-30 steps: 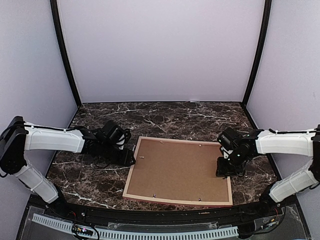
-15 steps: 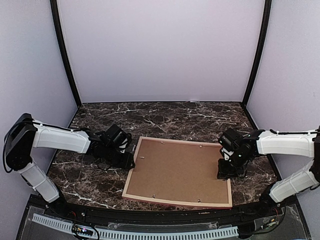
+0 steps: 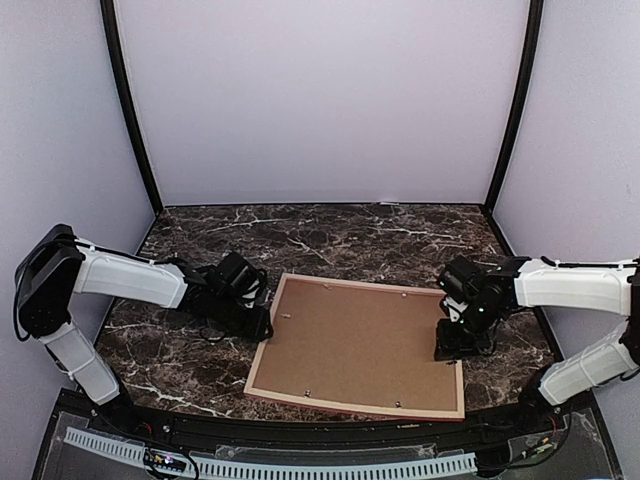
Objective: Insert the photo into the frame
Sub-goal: Adjust the photo frame at the center of the board.
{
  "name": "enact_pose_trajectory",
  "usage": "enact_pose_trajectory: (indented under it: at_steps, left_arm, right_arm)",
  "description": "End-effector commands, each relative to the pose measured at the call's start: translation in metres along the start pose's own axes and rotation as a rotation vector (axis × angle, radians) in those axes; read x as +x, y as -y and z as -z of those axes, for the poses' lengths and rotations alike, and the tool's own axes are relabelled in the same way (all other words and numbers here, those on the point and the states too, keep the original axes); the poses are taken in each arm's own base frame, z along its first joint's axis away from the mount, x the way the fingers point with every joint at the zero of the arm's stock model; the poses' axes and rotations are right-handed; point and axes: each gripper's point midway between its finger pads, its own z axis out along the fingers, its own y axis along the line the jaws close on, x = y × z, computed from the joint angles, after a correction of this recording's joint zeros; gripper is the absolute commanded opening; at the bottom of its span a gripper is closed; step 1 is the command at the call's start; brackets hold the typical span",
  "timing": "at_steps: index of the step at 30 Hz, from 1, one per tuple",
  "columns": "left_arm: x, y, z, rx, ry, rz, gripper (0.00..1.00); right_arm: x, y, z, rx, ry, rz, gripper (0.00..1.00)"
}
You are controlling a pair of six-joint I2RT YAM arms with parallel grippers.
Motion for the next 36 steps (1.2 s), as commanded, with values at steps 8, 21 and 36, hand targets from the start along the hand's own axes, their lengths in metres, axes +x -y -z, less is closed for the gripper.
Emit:
enact_pose_trajectory:
  at_steps: [8, 21, 36]
  left_arm:
    - [-0.001, -0.003, -0.01, -0.028, -0.021, -0.001, 0.34]
    - [-0.004, 0.0, -0.006, -0.015, -0.01, 0.006, 0.29]
    - [-0.002, -0.001, -0.007, -0.017, -0.014, 0.006, 0.29]
  right_arm:
    - [-0.012, 0.026, 0.034, 0.098, 0.109, -0.072, 0.54]
    - [0.024, 0.023, 0.01, 0.014, -0.016, -0.089, 0.39]
    - [0.015, 0.03, -0.001, 0.127, -0.014, -0.067, 0.31]
